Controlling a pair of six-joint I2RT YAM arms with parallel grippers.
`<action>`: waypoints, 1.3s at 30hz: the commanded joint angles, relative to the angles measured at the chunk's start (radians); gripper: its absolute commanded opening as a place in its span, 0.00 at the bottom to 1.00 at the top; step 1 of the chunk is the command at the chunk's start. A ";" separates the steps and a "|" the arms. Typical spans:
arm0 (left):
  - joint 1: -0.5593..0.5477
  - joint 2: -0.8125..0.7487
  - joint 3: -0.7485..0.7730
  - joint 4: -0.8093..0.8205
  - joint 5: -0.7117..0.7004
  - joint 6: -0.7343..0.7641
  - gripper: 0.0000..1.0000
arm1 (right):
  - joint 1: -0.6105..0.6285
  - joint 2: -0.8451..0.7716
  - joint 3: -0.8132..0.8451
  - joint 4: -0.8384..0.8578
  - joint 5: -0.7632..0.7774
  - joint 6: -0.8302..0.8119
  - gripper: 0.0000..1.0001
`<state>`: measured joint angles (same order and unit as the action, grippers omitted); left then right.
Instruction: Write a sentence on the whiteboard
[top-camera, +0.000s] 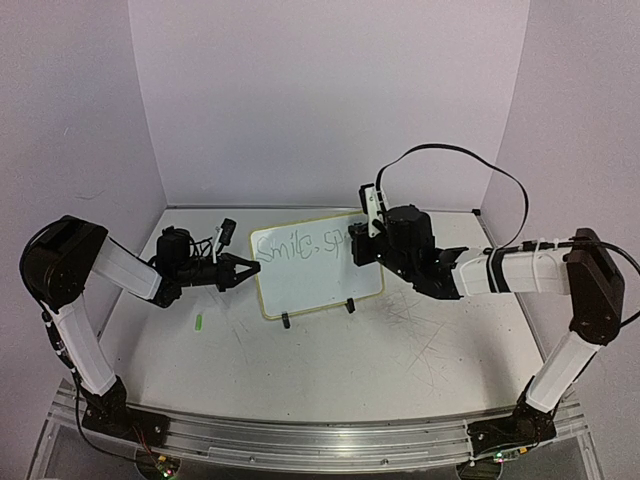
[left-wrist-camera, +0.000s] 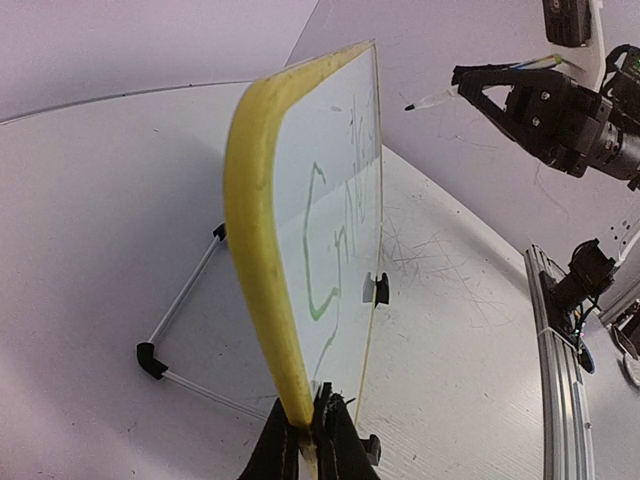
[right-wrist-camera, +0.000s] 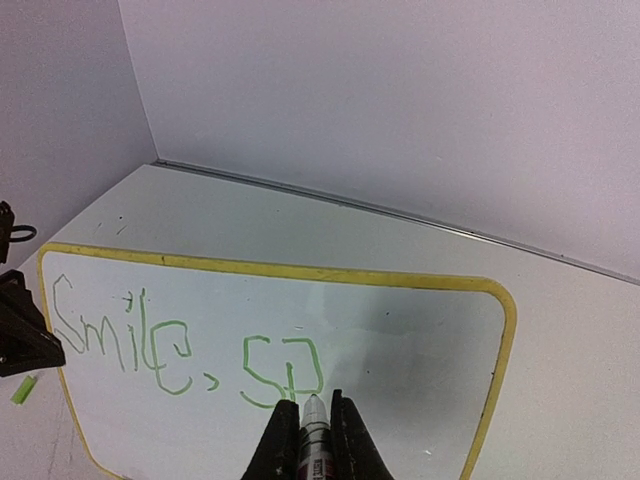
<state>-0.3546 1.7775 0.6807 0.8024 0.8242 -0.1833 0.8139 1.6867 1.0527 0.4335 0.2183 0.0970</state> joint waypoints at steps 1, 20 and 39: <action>-0.001 0.015 -0.010 -0.097 -0.127 0.108 0.00 | 0.001 0.010 0.030 0.018 0.004 -0.023 0.00; -0.002 0.014 -0.006 -0.097 -0.121 0.108 0.00 | -0.024 0.061 0.067 0.059 -0.035 -0.045 0.00; -0.002 0.018 -0.004 -0.098 -0.116 0.110 0.00 | -0.036 0.100 0.109 0.059 0.019 -0.024 0.00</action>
<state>-0.3553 1.7775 0.6807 0.8024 0.8238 -0.1829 0.7837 1.7734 1.1351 0.4629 0.2011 0.0605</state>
